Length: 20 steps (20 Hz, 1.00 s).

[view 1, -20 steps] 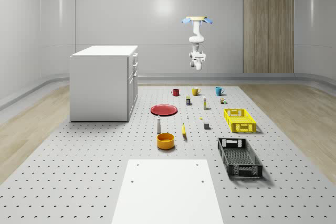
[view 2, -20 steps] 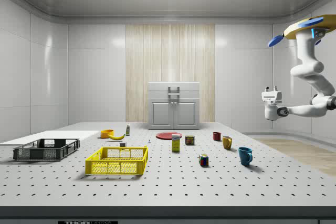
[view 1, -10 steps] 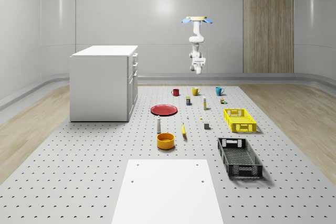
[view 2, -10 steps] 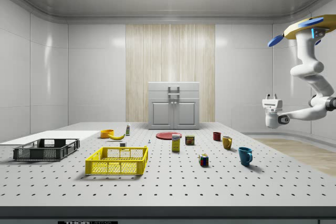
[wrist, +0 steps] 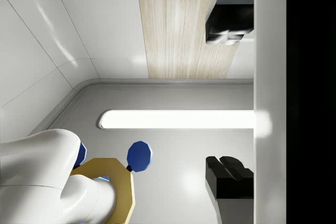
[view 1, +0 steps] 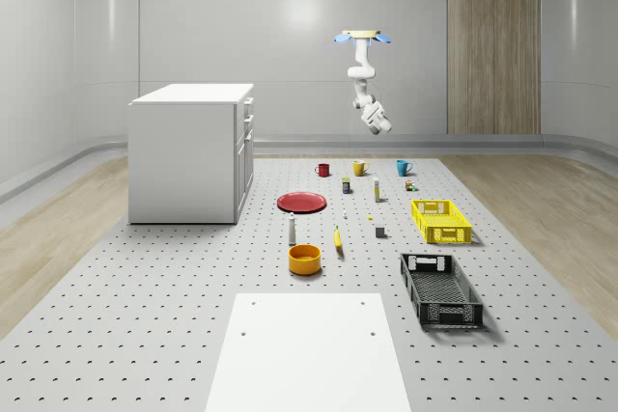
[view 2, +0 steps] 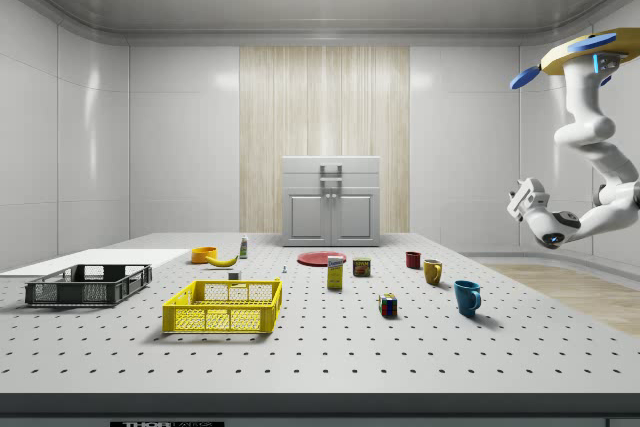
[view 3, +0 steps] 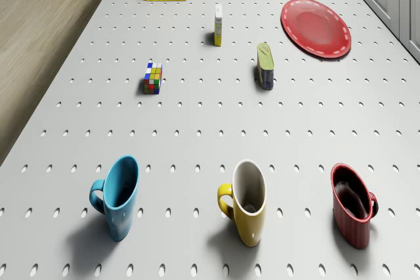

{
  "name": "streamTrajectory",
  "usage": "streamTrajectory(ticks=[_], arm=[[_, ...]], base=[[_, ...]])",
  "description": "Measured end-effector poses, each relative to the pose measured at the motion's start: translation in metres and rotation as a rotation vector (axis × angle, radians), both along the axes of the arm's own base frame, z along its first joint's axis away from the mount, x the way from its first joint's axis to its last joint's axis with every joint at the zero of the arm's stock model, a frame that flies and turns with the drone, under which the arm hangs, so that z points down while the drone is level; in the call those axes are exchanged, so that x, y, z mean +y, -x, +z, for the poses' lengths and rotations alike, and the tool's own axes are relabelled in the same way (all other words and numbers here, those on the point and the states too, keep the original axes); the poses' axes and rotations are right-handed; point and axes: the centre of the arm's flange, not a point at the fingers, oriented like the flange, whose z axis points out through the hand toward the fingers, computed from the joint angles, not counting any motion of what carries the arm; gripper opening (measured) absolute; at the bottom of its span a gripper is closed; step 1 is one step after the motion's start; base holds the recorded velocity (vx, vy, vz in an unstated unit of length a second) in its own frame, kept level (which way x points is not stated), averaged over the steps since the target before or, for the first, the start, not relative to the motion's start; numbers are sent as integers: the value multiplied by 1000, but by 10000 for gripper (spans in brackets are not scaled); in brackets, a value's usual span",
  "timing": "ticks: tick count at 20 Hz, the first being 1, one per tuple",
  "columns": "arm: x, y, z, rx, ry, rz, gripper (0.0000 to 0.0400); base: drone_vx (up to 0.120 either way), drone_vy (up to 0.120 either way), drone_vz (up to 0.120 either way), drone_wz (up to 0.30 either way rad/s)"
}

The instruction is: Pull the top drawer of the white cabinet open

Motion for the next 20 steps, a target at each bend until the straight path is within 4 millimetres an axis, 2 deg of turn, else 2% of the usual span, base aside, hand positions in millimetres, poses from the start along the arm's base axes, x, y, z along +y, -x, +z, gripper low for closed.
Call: streamTrajectory(ticks=[3,7,12,20], arm=[[-12,-1,-20,0,-248,3,310],[-17,-1,-36,0,-434,4,307],[-18,-1,-46,1,-540,5,306],[-19,-1,-51,1,-595,6,305]], base=[[27,-120,0,0],[120,-120,0,0],[120,-120,104,0],[120,-120,120,0]])
